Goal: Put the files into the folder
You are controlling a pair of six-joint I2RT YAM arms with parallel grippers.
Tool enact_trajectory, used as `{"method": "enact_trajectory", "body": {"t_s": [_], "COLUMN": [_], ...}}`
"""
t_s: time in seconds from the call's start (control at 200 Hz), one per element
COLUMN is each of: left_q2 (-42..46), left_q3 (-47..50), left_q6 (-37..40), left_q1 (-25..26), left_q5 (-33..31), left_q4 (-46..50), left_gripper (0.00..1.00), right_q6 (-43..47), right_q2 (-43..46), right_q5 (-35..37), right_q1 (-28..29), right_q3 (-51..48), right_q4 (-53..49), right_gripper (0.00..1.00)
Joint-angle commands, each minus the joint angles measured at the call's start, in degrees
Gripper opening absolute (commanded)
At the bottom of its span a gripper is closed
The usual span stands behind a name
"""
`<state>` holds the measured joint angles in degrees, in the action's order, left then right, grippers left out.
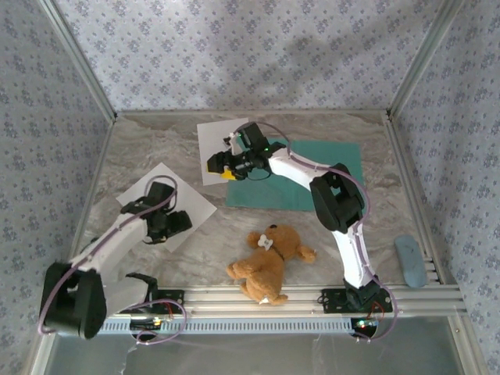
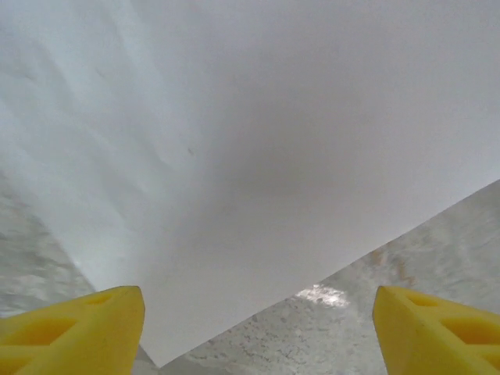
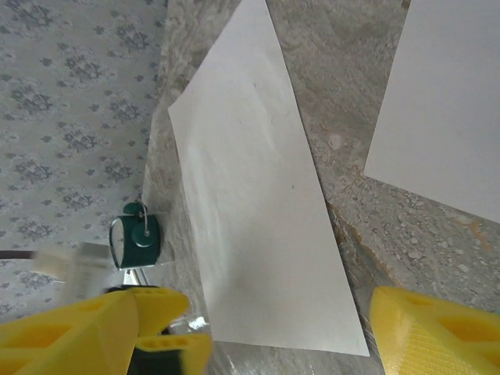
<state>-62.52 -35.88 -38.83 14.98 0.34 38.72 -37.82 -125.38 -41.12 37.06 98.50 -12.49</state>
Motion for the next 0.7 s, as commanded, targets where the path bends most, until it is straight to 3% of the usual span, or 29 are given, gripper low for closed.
{"method": "enact_trajectory", "body": {"t_s": [0.0, 0.305, 0.695], "left_q2": [5.27, 7.75, 1.18], "left_q3": [1.02, 7.24, 8.23], "left_q6": [-0.19, 0.67, 3.58], "left_q1": [-4.2, -20.95, -28.94], "left_q5": [-0.64, 9.03, 13.65], "left_q4": [0.48, -10.5, -16.09], "left_gripper": [0.79, 0.8, 0.78], "right_q6": [1.26, 6.51, 6.45], "right_q2": [-2.91, -9.4, -14.83], "right_q5": [1.02, 6.17, 7.33], "right_q1": [1.4, 5.06, 7.06], "right_q3": [3.64, 11.91, 16.36], "right_q4": [-2.53, -8.64, -8.76], "right_gripper": [0.79, 0.76, 0.75]}}
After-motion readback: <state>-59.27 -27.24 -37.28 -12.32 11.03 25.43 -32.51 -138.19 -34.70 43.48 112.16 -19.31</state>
